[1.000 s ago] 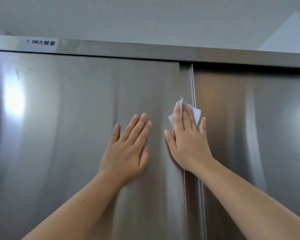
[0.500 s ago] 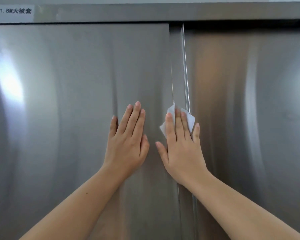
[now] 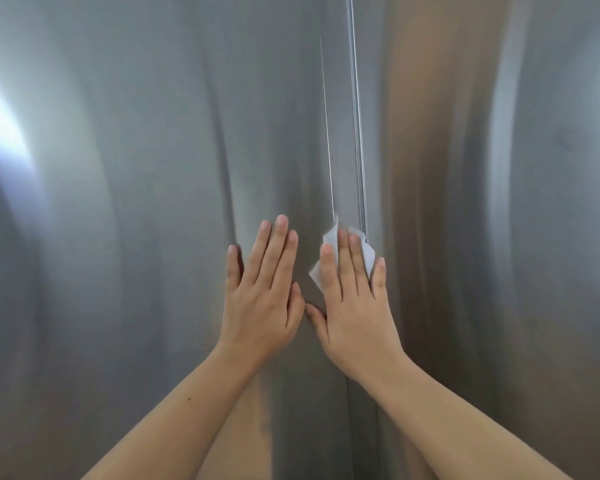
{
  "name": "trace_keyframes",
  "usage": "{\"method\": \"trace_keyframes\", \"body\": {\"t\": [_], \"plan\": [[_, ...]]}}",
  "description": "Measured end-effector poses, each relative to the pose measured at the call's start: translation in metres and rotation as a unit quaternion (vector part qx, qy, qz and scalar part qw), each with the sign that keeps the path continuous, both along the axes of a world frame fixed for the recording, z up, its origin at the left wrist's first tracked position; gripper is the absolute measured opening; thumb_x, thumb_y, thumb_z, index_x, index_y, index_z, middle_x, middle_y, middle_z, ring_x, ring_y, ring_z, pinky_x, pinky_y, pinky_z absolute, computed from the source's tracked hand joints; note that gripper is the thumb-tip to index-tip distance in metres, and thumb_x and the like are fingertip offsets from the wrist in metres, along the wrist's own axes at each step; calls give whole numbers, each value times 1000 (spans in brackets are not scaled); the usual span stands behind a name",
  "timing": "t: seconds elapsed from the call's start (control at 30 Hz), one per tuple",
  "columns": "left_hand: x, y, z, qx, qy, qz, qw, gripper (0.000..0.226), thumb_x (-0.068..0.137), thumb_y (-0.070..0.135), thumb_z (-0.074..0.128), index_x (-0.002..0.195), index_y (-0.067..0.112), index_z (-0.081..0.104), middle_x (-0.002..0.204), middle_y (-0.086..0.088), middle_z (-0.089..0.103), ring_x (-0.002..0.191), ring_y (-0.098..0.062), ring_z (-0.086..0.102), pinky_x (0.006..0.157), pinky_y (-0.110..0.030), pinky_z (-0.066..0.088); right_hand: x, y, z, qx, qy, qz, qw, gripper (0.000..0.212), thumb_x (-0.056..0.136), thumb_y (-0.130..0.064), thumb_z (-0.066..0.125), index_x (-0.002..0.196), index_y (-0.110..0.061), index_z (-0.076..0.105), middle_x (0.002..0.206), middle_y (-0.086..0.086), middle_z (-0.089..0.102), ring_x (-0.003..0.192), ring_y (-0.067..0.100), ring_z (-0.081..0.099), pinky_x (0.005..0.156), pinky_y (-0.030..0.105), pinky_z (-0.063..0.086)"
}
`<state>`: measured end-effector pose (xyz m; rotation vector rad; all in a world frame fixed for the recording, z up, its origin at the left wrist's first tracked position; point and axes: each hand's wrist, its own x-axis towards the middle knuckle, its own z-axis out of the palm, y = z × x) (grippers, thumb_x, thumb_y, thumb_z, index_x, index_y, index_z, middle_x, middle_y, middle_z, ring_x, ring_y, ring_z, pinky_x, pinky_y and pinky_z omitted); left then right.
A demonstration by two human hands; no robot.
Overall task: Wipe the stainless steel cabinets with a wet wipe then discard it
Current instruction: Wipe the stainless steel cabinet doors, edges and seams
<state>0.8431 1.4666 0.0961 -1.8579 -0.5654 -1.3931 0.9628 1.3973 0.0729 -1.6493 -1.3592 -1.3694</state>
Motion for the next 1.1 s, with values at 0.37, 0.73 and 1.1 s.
{"method": "trace_keyframes", "body": {"t": [0.37,0.73,1.1], "plan": [[2,-9,-69,-41,29,-1,999,57,87,19,35,142,5,32,149,-13,27,139,-25,23,109,-53,12,0,-12,-75,-87,14,-29,996,77,91,-51,21,145,1,0,147,24,17,137,36,19,107,52,22],[-3,-20,-148,-106,54,11,993,58,88,19,36,144,9,27,152,-10,23,141,-24,21,113,-50,11,-5,-24,-146,-149,51,15,987,81,92,-52,25,146,-3,-10,147,24,16,137,38,20,105,55,22],[-9,-40,-219,-206,85,24,975,58,91,21,35,146,11,22,157,-2,4,143,-21,13,113,-51,9,-7,-36,-207,-215,94,44,971,82,90,-52,28,146,-5,-9,148,23,16,137,37,20,104,57,20]]}}
